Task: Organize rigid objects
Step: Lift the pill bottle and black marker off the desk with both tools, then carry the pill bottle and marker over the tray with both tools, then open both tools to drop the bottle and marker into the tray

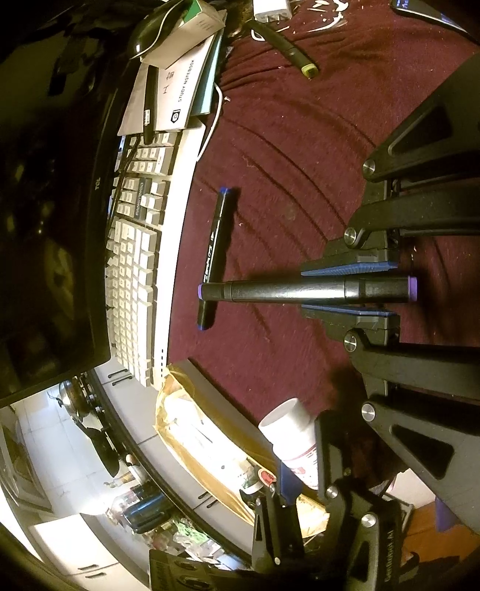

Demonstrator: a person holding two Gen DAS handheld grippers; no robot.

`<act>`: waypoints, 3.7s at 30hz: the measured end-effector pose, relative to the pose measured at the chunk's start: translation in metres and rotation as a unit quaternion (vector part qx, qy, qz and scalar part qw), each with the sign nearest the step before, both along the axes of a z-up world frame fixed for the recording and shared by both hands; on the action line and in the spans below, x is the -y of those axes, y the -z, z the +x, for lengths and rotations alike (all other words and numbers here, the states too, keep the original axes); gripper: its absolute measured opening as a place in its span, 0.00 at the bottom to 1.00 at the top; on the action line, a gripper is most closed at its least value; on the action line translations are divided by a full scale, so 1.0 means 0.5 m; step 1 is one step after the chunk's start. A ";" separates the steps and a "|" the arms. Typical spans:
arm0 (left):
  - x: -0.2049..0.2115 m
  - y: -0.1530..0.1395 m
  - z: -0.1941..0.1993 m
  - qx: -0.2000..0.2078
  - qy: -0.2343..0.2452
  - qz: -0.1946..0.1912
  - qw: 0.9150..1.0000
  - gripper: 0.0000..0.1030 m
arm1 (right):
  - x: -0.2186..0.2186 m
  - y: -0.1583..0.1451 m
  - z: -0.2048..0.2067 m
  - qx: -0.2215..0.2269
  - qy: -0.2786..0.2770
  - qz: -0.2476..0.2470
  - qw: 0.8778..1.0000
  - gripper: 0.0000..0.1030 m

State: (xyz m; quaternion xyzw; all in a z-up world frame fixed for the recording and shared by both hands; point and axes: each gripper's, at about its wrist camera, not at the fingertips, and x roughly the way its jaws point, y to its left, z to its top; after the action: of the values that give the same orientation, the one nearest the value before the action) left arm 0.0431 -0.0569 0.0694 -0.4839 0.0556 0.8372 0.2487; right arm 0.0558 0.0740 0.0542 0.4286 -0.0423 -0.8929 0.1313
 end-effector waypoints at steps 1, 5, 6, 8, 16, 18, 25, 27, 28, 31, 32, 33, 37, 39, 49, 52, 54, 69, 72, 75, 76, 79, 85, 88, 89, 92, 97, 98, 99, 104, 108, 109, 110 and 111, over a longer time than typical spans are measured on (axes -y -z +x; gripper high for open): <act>0.003 -0.002 0.000 -0.001 -0.002 0.001 1.000 0.34 | 0.001 -0.001 0.000 -0.001 -0.001 0.000 1.000 0.13; 0.021 -0.011 0.001 -0.005 -0.011 0.003 1.000 0.34 | 0.004 -0.006 0.001 -0.003 -0.002 -0.003 1.000 0.13; 0.029 -0.015 0.001 -0.007 -0.015 0.005 1.000 0.34 | 0.005 -0.008 0.001 -0.004 -0.002 -0.004 1.000 0.13; 0.045 -0.022 0.000 -0.010 -0.023 0.007 1.000 0.34 | 0.010 -0.012 0.002 -0.006 -0.005 -0.007 1.000 0.13; 0.177 -0.072 0.000 -0.029 -0.093 0.021 0.995 0.34 | 0.033 -0.029 0.001 -0.019 -0.020 -0.012 1.000 0.13; 0.215 -0.081 0.001 -0.033 -0.113 0.020 0.993 0.34 | 0.042 -0.032 0.000 -0.020 -0.024 -0.012 0.999 0.13; 0.310 -0.082 0.012 -0.033 -0.173 0.027 0.984 0.34 | 0.090 -0.058 -0.024 -0.023 -0.054 -0.026 0.998 0.13; 0.329 -0.078 0.014 -0.030 -0.186 0.033 0.982 0.34 | 0.118 -0.074 -0.036 -0.028 -0.074 -0.031 0.996 0.13; 0.333 -0.077 0.013 -0.029 -0.189 0.034 0.981 0.34 | 0.135 -0.083 -0.041 -0.031 -0.083 -0.030 0.996 0.13; 0.357 -0.078 0.012 -0.028 -0.204 0.037 0.978 0.34 | 0.181 -0.102 -0.047 -0.042 -0.109 -0.027 0.993 0.13; 0.365 -0.080 0.009 -0.028 -0.209 0.036 0.977 0.34 | 0.198 -0.106 -0.046 -0.043 -0.118 -0.026 0.992 0.13; 0.375 -0.081 0.003 -0.025 -0.214 0.036 0.976 0.34 | 0.210 -0.107 -0.044 -0.044 -0.124 -0.026 0.991 0.13; 0.404 -0.078 -0.030 -0.010 -0.232 0.028 0.972 0.34 | 0.253 -0.097 -0.054 -0.028 -0.148 -0.030 0.988 0.13; 0.412 -0.069 -0.055 0.002 -0.235 0.019 0.972 0.34 | 0.269 -0.090 -0.068 -0.013 -0.156 -0.036 0.987 0.13; 0.446 0.001 -0.143 0.054 -0.254 -0.015 0.966 0.34 | 0.347 -0.080 -0.151 0.031 -0.173 -0.051 0.983 0.13; 0.453 0.014 -0.142 0.059 -0.253 -0.014 0.966 0.34 | 0.365 -0.073 -0.174 0.040 -0.174 -0.052 0.983 0.13; 0.453 0.018 -0.139 0.060 -0.251 -0.019 0.966 0.34 | 0.378 -0.066 -0.193 0.049 -0.173 -0.056 0.982 0.13; 0.445 0.037 -0.148 0.042 -0.249 -0.051 0.966 0.34 | 0.428 -0.025 -0.271 0.081 -0.161 -0.057 0.982 0.13; 0.440 0.038 -0.151 0.038 -0.246 -0.056 0.967 0.34 | 0.436 -0.017 -0.286 0.086 -0.158 -0.054 0.982 0.13; 0.439 0.036 -0.150 0.035 -0.245 -0.058 0.967 0.34 | 0.440 -0.010 -0.299 0.091 -0.155 -0.052 0.982 0.13; 0.439 0.036 -0.150 0.034 -0.244 -0.058 0.967 0.34 | 0.443 -0.006 -0.303 0.093 -0.154 -0.050 0.982 0.13; 0.439 0.037 -0.149 0.032 -0.244 -0.060 0.967 0.34 | 0.452 0.005 -0.314 0.097 -0.153 -0.045 0.982 0.13; 0.438 0.038 -0.146 0.029 -0.245 -0.060 0.967 0.34 | 0.456 0.021 -0.327 0.094 -0.143 -0.034 0.985 0.13; 0.436 0.036 -0.144 0.026 -0.247 -0.059 0.967 0.34 | 0.452 0.017 -0.325 0.091 -0.143 -0.040 0.985 0.13; 0.435 0.036 -0.144 0.026 -0.247 -0.058 0.967 0.34 | 0.449 0.016 -0.324 0.088 -0.142 -0.043 0.985 0.13; 0.434 0.035 -0.141 0.024 -0.250 -0.057 0.966 0.34 | 0.445 0.010 -0.317 0.083 -0.143 -0.047 0.985 0.15; 0.434 0.030 -0.137 0.026 -0.256 -0.042 0.965 0.35 | 0.428 -0.026 -0.285 0.052 -0.142 -0.060 0.987 0.51; 0.434 0.026 -0.134 0.026 -0.258 -0.034 0.965 0.36 | 0.420 -0.034 -0.279 0.047 -0.141 -0.064 0.987 0.51; 0.434 0.022 -0.130 0.025 -0.260 -0.029 0.965 0.42 | 0.412 -0.042 -0.271 0.042 -0.141 -0.069 0.987 0.51; 0.426 -0.010 -0.102 0.003 -0.268 -0.017 0.963 0.68 | 0.344 -0.071 -0.208 0.022 -0.120 -0.104 0.987 0.68; 0.409 -0.022 -0.075 0.004 -0.264 -0.016 0.964 0.73 | 0.311 -0.071 -0.164 0.032 -0.108 -0.115 0.987 0.75; 0.403 -0.023 -0.068 0.005 -0.261 -0.017 0.965 0.76 | 0.314 -0.070 -0.159 0.034 -0.108 -0.113 0.987 0.77; 0.396 -0.025 -0.058 0.006 -0.257 -0.016 0.966 0.80 | 0.312 -0.068 -0.150 0.036 -0.110 -0.107 0.987 0.80; 0.391 -0.025 -0.051 0.007 -0.255 -0.016 0.967 0.80 | 0.310 -0.067 -0.143 0.038 -0.112 -0.102 0.988 0.84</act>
State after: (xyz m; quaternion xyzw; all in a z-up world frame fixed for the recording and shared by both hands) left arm 0.0177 -0.2524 0.0821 -0.4920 -0.0583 0.8684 0.0199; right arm -0.0158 -0.0810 0.0875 0.4487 -0.0899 -0.8465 0.2720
